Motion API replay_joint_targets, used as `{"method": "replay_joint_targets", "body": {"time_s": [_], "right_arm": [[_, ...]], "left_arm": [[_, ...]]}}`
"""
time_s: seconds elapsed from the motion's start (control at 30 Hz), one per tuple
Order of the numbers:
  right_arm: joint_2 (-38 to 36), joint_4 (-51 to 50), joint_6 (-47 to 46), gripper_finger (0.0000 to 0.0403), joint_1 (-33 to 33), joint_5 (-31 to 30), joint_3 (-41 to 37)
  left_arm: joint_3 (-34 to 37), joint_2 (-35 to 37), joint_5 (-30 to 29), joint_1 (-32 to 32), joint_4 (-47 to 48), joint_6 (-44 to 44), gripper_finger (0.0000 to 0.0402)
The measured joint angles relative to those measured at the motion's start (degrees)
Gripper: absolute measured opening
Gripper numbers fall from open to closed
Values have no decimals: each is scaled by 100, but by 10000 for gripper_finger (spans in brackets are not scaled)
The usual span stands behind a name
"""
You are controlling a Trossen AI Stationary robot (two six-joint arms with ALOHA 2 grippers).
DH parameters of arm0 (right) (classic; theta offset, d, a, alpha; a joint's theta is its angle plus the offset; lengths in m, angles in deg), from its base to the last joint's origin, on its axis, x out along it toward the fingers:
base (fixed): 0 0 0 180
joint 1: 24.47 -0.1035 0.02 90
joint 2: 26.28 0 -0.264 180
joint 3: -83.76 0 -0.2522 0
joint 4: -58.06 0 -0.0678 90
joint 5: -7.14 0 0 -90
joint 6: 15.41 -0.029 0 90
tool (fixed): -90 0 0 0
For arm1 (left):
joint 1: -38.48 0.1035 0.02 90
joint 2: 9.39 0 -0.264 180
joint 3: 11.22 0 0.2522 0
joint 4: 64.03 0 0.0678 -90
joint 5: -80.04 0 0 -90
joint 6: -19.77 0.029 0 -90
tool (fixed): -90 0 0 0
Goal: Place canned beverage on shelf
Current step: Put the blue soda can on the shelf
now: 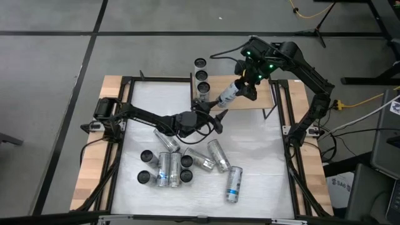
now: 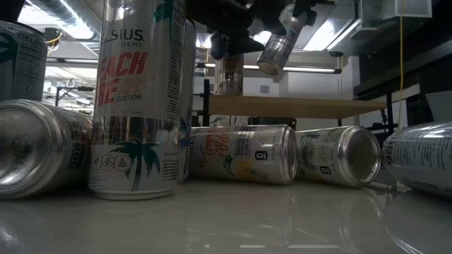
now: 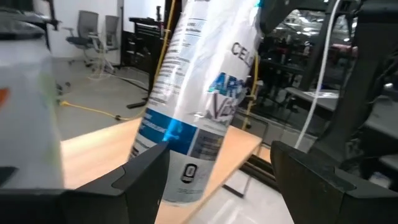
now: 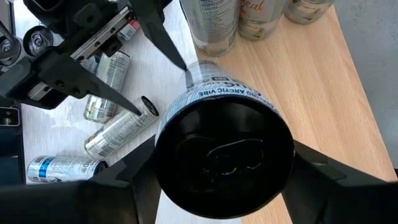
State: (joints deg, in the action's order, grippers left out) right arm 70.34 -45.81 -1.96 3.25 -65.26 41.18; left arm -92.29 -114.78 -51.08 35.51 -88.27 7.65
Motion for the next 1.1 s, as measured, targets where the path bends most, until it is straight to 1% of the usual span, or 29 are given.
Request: {"method": "replay_joint_targets", "body": {"time_s": [0.17,0.33,0.5,0.63,0.77,0.97,1.1], "right_arm": [[0,23,-6,245,0,-27,0],[0,2,-7,245,0,-87,0],[0,7,-10,245,0,-139,0],[0,73,-15,245,-4,-746,6],[0,31,-14,245,2,-1258,5],[-2,27,-12,245,2,-1585,2],[-9,19,-7,245,0,-1656,-275]], "left_arm": [[0,0,99,87,-2,-284,272],[0,0,529,193,12,-299,272],[0,0,617,221,9,-290,272],[0,23,645,151,2,-219,272],[0,69,642,18,-30,101,272],[1,81,629,-157,-22,347,272],[0,81,618,-236,-18,367,272]]}}
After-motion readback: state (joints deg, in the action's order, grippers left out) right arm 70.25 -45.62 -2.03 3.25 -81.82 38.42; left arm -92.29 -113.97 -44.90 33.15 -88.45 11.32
